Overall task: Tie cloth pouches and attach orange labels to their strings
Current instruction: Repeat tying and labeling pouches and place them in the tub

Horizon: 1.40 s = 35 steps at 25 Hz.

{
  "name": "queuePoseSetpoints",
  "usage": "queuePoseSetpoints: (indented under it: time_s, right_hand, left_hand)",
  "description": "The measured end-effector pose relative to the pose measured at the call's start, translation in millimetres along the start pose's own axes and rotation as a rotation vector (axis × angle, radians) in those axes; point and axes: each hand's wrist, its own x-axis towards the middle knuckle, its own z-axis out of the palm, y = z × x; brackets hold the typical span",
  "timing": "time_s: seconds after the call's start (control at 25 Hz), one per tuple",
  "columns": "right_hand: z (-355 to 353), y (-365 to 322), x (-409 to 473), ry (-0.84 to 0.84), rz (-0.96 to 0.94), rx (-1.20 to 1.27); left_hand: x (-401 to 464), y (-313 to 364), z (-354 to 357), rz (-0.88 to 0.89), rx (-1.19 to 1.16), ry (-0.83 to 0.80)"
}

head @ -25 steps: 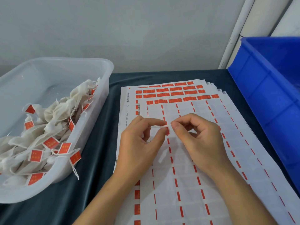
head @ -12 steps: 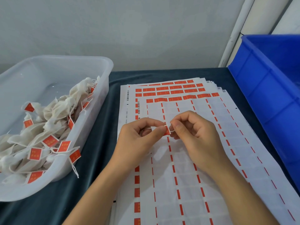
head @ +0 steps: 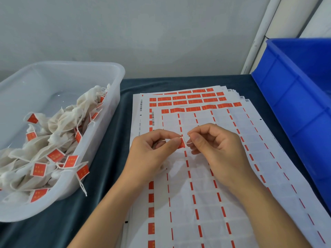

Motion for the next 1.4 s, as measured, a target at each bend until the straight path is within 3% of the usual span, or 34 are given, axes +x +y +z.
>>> queuePoseSetpoints:
  time_s: [0.44, 0.64, 0.8, 1.08, 1.4]
  right_hand:
    - [-9, 4, 1, -0.059, 0.130, 0.328]
    - [-11, 4, 2, -0.075, 0.137, 0.361]
    - [-9, 6, 0, -0.048, 0.059, 0.186]
    - [5, 6, -5, -0.079, -0.300, -0.303]
    - [6, 10, -5, 0.111, -0.411, -0.406]
  left_hand:
    - [-1, 4, 0, -0.052, -0.027, 0.013]
    - [-1, 3, 1, -0.063, -0.019, 0.040]
    - [-1, 4, -1, -0.075, -0.060, 0.018]
    - [-2, 4, -3, -0.054, -0.117, -0.006]
    - [0, 3, -2, -0.074, -0.088, -0.035]
